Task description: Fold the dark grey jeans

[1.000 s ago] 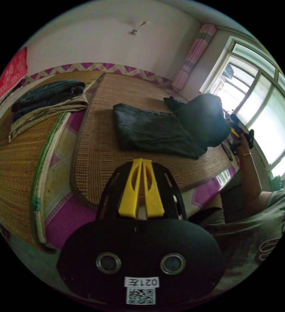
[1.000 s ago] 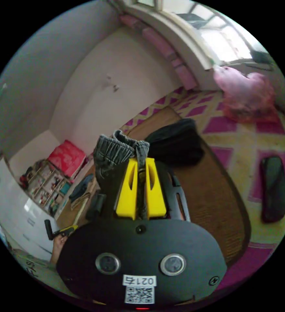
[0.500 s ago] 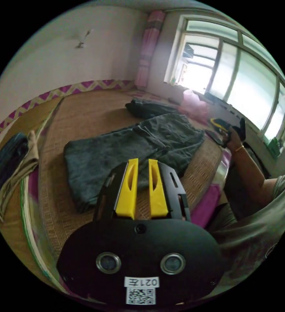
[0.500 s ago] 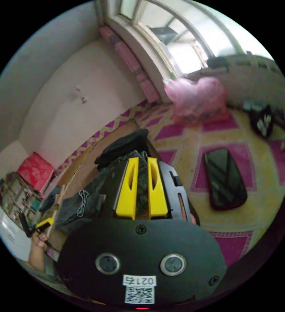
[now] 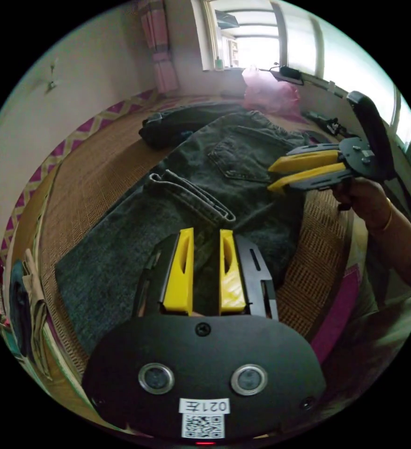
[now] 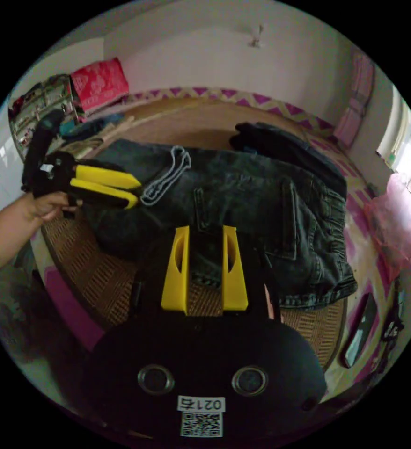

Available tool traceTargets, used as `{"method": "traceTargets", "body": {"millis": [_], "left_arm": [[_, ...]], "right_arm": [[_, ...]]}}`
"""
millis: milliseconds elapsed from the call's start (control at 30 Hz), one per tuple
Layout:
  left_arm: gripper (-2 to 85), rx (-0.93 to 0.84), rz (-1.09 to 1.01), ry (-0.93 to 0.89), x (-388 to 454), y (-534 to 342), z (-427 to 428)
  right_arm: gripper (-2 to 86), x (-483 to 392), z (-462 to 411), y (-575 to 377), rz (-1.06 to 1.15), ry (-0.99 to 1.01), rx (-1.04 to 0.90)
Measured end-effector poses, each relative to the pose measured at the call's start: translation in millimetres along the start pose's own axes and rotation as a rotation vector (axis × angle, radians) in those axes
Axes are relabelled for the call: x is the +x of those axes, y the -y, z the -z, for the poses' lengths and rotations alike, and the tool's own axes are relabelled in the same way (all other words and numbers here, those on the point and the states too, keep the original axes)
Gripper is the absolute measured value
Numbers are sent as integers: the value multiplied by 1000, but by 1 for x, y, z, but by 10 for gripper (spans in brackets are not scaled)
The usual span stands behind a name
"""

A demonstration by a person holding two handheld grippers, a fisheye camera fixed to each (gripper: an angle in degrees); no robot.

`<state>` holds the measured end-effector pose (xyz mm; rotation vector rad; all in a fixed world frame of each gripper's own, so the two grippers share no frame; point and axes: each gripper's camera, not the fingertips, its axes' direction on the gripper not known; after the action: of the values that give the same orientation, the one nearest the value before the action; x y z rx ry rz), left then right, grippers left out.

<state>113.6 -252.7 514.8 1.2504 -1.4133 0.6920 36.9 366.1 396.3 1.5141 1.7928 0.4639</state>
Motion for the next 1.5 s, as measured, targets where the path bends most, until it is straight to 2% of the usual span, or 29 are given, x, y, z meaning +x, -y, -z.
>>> {"method": "traceTargets", "body": {"millis": [133,267,400,467,600,667,767,833,933,1000,1100,1133,1200,1267,1367,1500], "left_arm": [[0,69,107,-112,-49,8,29],[-9,329,314,-198,-133,-10,118],[-9,498,430,-73,-218,-62,226],[-10,542,537,65,-274,-111,289],[-10,514,751,238,-350,-191,348],[-10,411,894,185,-398,-236,345],[-9,257,1001,104,-438,-269,316],[-9,240,1071,48,-453,-281,311],[-8,345,1143,-41,-472,-294,336],[-7,389,1134,-47,-477,-296,357],[-8,468,1096,132,-469,-288,400],[-8,511,1048,186,-464,-279,415],[-5,501,930,175,-461,-256,424],[6,429,738,75,-459,-216,416],[38,316,536,47,-455,-168,393],[66,163,373,43,-453,-125,363]], "right_arm": [[109,-11,-15,12,16,-63,-60],[104,-7,-18,18,-12,-27,-61],[95,0,-19,22,-50,13,-56],[94,1,-19,24,-63,29,-54],[94,-1,-19,29,-65,25,-55],[92,-5,-19,32,-61,15,-58],[91,-7,-19,35,-71,13,-60],[91,-8,-18,37,-76,18,-61],[88,-7,-14,41,-84,40,-63],[84,-6,-7,45,-60,68,-52],[66,-2,20,55,0,103,91],[67,2,28,63,31,112,135],[77,10,30,81,86,100,157],[96,19,15,111,192,30,92],[111,32,-11,145,328,-87,-29],[115,48,-34,177,437,-99,-170]]}}
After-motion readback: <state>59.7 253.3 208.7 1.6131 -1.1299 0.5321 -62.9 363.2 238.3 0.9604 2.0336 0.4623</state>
